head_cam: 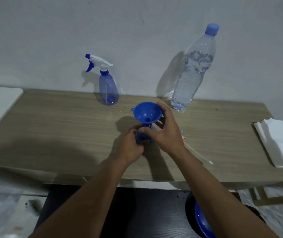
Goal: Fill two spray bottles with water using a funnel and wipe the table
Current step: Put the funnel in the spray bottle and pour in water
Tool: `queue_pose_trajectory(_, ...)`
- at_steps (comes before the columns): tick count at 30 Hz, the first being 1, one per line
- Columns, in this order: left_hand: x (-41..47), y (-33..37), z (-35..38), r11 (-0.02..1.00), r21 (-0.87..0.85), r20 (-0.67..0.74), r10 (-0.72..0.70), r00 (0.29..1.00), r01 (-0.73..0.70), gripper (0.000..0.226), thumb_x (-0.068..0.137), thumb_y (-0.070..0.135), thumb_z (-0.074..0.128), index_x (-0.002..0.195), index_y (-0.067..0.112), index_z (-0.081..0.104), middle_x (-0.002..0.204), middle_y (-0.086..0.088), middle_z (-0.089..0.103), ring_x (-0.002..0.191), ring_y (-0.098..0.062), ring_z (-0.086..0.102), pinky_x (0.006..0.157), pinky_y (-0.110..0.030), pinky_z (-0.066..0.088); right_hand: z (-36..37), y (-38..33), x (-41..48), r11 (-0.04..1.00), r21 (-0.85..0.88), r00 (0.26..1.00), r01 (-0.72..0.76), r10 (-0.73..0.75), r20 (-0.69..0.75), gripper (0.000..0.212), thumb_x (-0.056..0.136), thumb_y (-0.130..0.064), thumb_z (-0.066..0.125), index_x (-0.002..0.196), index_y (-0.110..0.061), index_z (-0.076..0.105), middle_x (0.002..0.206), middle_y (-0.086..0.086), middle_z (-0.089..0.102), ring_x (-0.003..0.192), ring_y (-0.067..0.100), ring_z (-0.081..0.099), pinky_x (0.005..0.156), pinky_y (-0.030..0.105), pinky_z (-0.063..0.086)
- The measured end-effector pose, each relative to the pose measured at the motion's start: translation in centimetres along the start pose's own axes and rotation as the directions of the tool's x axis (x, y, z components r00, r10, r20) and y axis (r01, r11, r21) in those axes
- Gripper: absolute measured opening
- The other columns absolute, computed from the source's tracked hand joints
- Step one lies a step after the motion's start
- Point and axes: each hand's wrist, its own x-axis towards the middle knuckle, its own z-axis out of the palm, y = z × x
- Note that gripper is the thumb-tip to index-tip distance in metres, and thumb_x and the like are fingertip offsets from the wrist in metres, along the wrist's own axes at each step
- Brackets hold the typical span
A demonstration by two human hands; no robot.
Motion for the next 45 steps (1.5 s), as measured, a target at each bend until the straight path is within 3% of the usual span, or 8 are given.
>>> queue_pose_trajectory(15,-1.4,1.2,-0.3,0.999,-0.040,-0.028,0.020,0.999,-0.021,0.036,0.086,-0.001,0.065,0.107,0.024,0.051,0.080,0.020,0.057,0.072,0.022,0.057,0.060,0.002,0.037,-1.2,-1.9,-0.8,0.991,-0.129,1.000,-0.021,0.024,0.019,0.102,0.076,-0.045,0.084,0.157,-0.022,0.027,0.149,-0.017,0.044,0.128,0.000,0.048,0.110,0.035,0.044)
queue_pose_trajectory(19,-2.4,-0.6,0.7,0.999,0.025,-0.191,-0.023,0.981,0.028,0.062,0.080,0.019,0.075,0.136,0.019,0.046,0.115,0.014,0.049,0.105,-0.004,0.052,0.081,-0.016,0.034,-3.1,-2.8,-0.9,0.987,-0.159,0.999,0.000,-0.006,-0.034,0.084,0.086,-0.052,0.071,0.155,-0.024,0.033,0.153,-0.008,0.045,0.130,0.002,0.049,0.108,0.029,0.043)
queue_pose_trajectory(23,-5.3,0.2,3.5,0.977,0.190,-0.438,0.173,0.882,-0.097,0.035,0.072,0.011,0.081,0.098,0.008,0.058,0.094,-0.001,0.055,0.086,-0.015,0.049,0.075,-0.008,0.027,-6.2,-3.9,0.6,0.971,-0.233,0.988,0.052,-0.084,-0.132,0.065,0.093,-0.047,0.065,0.149,-0.024,0.040,0.148,-0.004,0.051,0.132,0.007,0.049,0.108,0.030,0.043)
queue_pose_trajectory(26,-4.9,3.6,6.8,0.975,0.083,-0.346,0.222,0.912,-0.205,0.027,0.079,0.015,0.076,0.087,0.021,0.051,0.080,0.008,0.055,0.070,-0.004,0.044,0.072,-0.006,0.037,-9.3,-4.6,3.5,0.955,-0.277,0.960,0.104,-0.169,-0.223,0.059,0.095,-0.035,0.066,0.147,-0.017,0.042,0.145,-0.001,0.051,0.130,0.011,0.049,0.105,0.026,0.042)
queue_pose_trajectory(31,3.3,10.1,11.6,0.980,-0.180,-0.206,0.051,0.977,-0.089,0.021,0.086,0.032,0.061,0.101,0.037,0.048,0.096,0.010,0.063,0.083,-0.016,0.066,0.073,-0.044,0.057,-13.9,-5.1,10.0,0.926,-0.351,0.935,0.140,-0.240,-0.261,0.079,0.093,-0.028,0.070,0.157,-0.017,0.023,0.155,0.008,0.037,0.133,0.008,0.039,0.089,-0.003,0.030)
queue_pose_trajectory(35,11.3,13.9,12.5,0.987,-0.161,-0.240,-0.033,0.970,-0.006,0.068,0.080,0.023,0.072,0.134,0.035,0.032,0.131,0.003,0.052,0.109,-0.023,0.059,0.082,-0.037,0.053,-16.4,-4.5,14.8,0.928,-0.348,0.965,0.131,-0.200,-0.170,0.093,0.092,-0.031,0.072,0.160,-0.026,0.010,0.157,0.006,0.036,0.134,0.017,0.046,0.094,0.021,0.043)
queue_pose_trajectory(39,18.1,14.6,12.4,0.968,-0.223,-0.215,-0.161,0.963,0.112,0.104,0.069,0.020,0.082,0.149,0.032,0.016,0.148,-0.005,0.040,0.130,-0.027,0.047,0.102,-0.039,0.047,-17.8,-3.2,17.7,0.926,-0.332,0.980,0.181,-0.200,-0.025,0.093,0.090,-0.036,0.074,0.160,-0.029,0.012,0.145,-0.003,0.053,0.120,0.011,0.055,0.087,0.009,0.039)
queue_pose_trajectory(45,19.6,14.1,12.0,0.965,-0.262,-0.156,-0.046,0.987,0.003,0.087,0.066,0.006,0.086,0.139,0.020,0.042,0.123,-0.001,0.062,0.111,-0.022,0.062,0.097,-0.039,0.052,-18.9,-2.4,18.4,0.928,-0.279,0.966,0.248,-0.258,0.002,0.087,0.085,-0.032,0.079,0.155,-0.029,0.026,0.121,-0.011,0.052,0.098,-0.004,0.053,0.076,-0.003,0.039)
